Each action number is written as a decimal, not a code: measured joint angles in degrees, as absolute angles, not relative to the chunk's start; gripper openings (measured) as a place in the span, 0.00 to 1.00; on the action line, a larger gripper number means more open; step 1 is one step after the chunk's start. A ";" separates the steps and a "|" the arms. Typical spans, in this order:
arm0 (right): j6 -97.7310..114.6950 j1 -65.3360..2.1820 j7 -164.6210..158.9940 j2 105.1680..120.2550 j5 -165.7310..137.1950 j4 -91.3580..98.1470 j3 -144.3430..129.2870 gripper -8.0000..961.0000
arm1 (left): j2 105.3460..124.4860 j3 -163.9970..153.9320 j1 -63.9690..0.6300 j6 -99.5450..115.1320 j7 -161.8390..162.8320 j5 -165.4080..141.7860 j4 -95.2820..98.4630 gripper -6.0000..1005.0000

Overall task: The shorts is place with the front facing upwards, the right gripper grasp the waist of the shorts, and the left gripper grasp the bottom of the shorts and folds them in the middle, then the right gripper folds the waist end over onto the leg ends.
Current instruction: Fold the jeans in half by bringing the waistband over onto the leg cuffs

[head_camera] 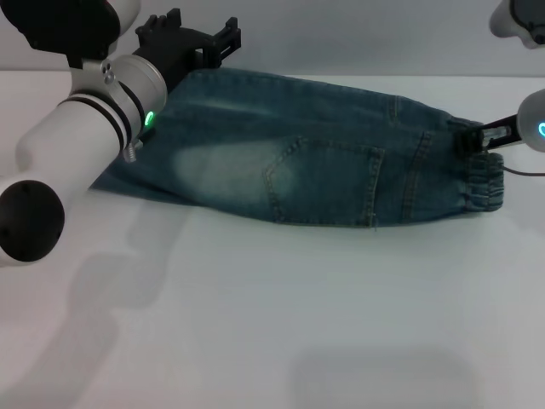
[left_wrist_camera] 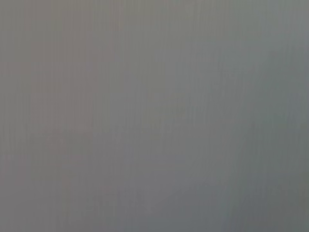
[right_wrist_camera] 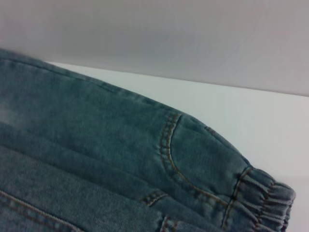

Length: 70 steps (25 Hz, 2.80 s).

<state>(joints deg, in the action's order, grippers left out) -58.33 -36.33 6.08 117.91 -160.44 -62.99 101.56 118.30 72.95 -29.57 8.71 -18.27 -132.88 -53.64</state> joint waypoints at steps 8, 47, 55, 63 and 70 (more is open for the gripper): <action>-57.58 -36.39 6.16 117.86 -160.64 -63.67 101.78 0.06 | 118.31 72.95 -29.71 9.11 -18.28 -132.88 -53.25 0.86; -25.45 -42.77 8.36 116.50 -162.05 -39.97 110.03 0.11 | 118.48 72.51 -33.21 11.61 -18.10 -132.71 -46.99 0.86; -24.00 -42.35 9.77 116.91 -161.82 -40.18 110.15 0.35 | 118.48 72.29 -33.23 11.44 -18.10 -132.71 -46.87 0.86; -18.80 -32.47 4.38 119.28 -159.26 -51.06 108.91 0.57 | 118.47 72.18 -33.25 11.33 -18.10 -132.71 -46.59 0.86; -12.38 -22.06 2.65 119.03 -145.74 -56.54 104.36 0.60 | 118.47 72.15 -33.64 10.91 -18.10 -132.72 -45.98 0.86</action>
